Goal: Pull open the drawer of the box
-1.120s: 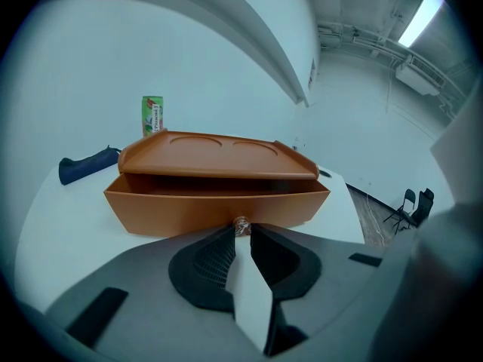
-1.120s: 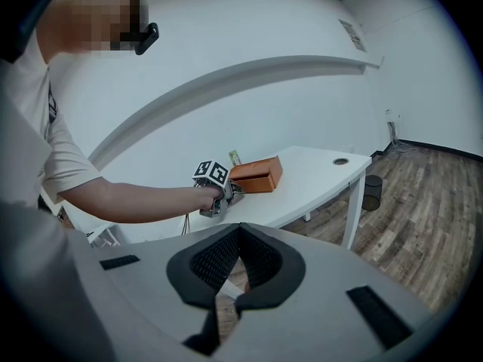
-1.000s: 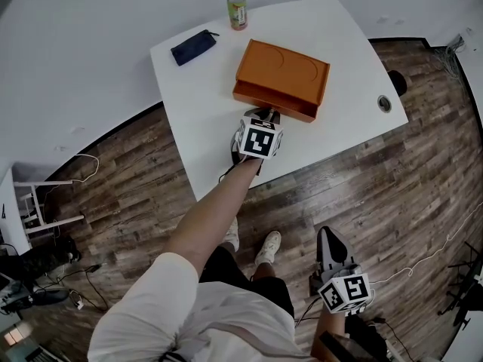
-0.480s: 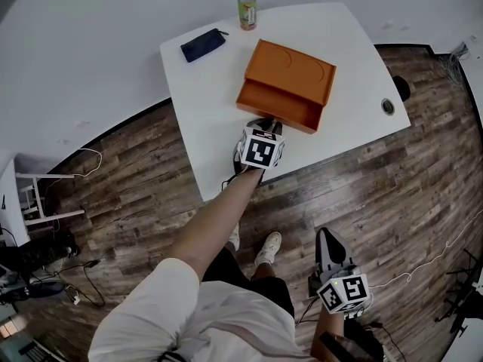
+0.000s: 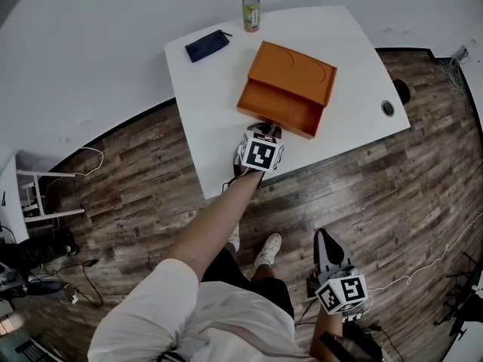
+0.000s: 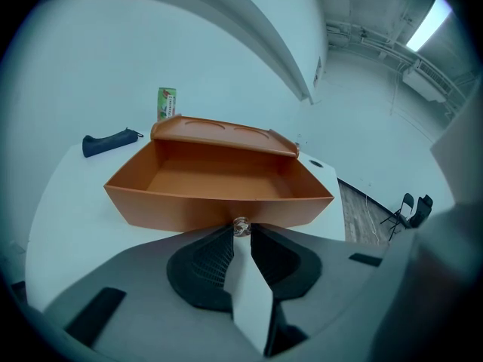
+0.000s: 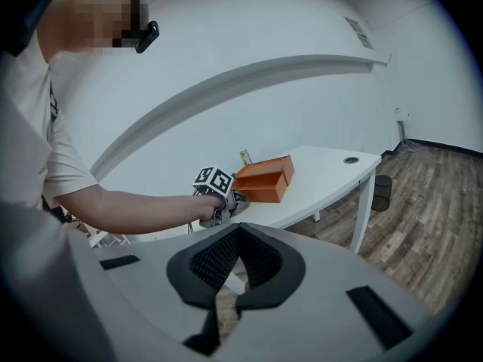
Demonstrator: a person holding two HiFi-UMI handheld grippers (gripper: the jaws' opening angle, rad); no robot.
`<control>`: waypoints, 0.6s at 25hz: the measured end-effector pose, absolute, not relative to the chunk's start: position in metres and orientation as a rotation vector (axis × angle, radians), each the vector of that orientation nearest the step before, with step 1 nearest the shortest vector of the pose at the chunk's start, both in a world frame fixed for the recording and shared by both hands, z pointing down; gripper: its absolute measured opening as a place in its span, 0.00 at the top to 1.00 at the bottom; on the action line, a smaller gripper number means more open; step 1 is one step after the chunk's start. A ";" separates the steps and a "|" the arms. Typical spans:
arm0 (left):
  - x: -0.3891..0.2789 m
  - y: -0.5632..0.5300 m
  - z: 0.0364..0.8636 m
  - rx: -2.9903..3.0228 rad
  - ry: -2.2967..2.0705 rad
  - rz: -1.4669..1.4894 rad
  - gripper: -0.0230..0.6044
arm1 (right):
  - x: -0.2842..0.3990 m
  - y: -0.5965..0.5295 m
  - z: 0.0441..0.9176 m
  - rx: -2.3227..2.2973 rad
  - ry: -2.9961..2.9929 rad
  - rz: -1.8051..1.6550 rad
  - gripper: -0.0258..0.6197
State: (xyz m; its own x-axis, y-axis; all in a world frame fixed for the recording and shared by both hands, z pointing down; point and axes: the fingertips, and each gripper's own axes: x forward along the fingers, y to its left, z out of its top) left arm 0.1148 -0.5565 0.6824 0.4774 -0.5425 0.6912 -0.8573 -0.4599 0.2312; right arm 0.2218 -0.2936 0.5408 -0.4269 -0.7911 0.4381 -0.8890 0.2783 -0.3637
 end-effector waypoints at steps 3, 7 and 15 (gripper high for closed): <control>0.117 -0.556 0.682 2.176 -1.151 0.707 0.80 | 0.221 -0.291 0.541 1.574 -2.371 0.850 0.97; 0.113 -0.553 0.679 2.169 -1.154 0.696 0.75 | 0.222 -0.291 0.538 1.573 -2.374 0.838 0.97; 0.083 -0.514 0.620 2.262 -1.193 0.550 0.73 | 0.231 -0.295 0.512 1.586 -2.428 0.771 0.97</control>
State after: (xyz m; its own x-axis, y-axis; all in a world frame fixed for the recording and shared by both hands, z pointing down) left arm 0.0826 -0.5141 0.6200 0.5292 -0.6301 0.5683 -0.8413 -0.4766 0.2550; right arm 0.2308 -0.2947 0.5116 -0.4342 -0.8150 0.3837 -0.8870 0.3125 -0.3399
